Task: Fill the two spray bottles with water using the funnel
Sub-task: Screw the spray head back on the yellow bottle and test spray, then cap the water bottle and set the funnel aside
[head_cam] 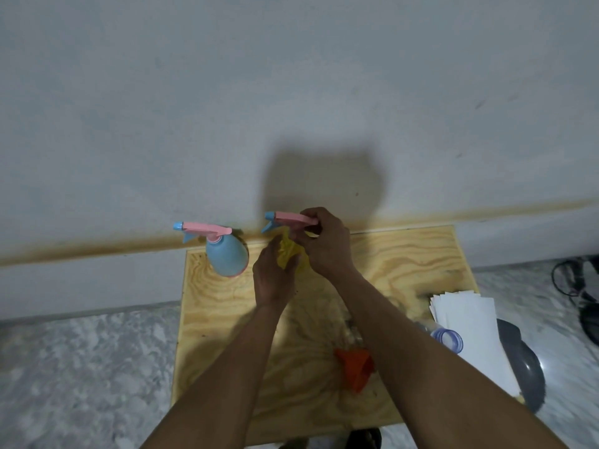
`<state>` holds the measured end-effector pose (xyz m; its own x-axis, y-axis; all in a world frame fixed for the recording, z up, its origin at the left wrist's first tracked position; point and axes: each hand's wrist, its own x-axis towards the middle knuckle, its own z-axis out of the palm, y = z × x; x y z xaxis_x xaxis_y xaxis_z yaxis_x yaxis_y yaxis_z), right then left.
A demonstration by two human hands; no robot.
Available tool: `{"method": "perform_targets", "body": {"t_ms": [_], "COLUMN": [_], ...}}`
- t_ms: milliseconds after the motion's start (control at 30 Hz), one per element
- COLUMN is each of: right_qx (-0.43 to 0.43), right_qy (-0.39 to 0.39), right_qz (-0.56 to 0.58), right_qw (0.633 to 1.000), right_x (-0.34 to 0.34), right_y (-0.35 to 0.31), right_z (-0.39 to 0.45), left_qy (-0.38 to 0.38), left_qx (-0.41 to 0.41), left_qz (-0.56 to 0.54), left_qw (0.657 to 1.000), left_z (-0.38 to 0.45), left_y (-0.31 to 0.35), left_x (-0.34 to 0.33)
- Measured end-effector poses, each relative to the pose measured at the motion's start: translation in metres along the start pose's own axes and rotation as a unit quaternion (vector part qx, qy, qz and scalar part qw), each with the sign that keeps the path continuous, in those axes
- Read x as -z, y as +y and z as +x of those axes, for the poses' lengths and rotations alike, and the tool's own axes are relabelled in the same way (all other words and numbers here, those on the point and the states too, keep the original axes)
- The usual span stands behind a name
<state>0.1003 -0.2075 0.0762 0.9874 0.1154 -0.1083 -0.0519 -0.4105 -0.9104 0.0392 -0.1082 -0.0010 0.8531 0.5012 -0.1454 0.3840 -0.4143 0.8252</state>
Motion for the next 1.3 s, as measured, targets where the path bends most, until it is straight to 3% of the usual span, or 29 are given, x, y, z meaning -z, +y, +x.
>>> {"method": "perform_targets", "body": {"t_ms": [267, 400, 600, 767, 933, 1067, 1300], "right_qx": [-0.032, -0.050, 0.024, 0.001, -0.066, -0.090, -0.080], "right_qy": [-0.008, 0.030, 0.117, 0.203, 0.064, -0.063, -0.115], "right_qz": [-0.034, -0.009, 0.052, 0.007, -0.108, -0.169, -0.199], "right_qw": [0.999, 0.998, 0.991, 0.979, 0.990, 0.980, 0.970], "right_x": [0.014, 0.044, 0.159, 0.243, 0.235, 0.209, 0.195], "right_y": [-0.014, -0.047, -0.070, -0.002, 0.095, 0.154, 0.200], "right_z": [-0.008, -0.027, -0.067, -0.094, -0.130, -0.152, -0.165], "left_qy": [-0.016, 0.007, -0.003, -0.076, -0.093, -0.041, 0.017], "left_qx": [0.012, 0.043, 0.009, -0.043, -0.112, -0.104, -0.103], "left_qz": [0.035, 0.038, -0.044, -0.119, -0.142, -0.130, -0.137], "left_qw": [0.999, 0.998, 0.999, 0.989, 0.979, 0.985, 0.985], "left_z": [0.000, -0.023, -0.106, -0.182, -0.230, -0.239, -0.242], "left_y": [0.002, 0.016, 0.050, 0.086, 0.103, 0.113, 0.114], "left_x": [0.003, 0.010, 0.004, -0.019, -0.052, -0.077, -0.090]}}
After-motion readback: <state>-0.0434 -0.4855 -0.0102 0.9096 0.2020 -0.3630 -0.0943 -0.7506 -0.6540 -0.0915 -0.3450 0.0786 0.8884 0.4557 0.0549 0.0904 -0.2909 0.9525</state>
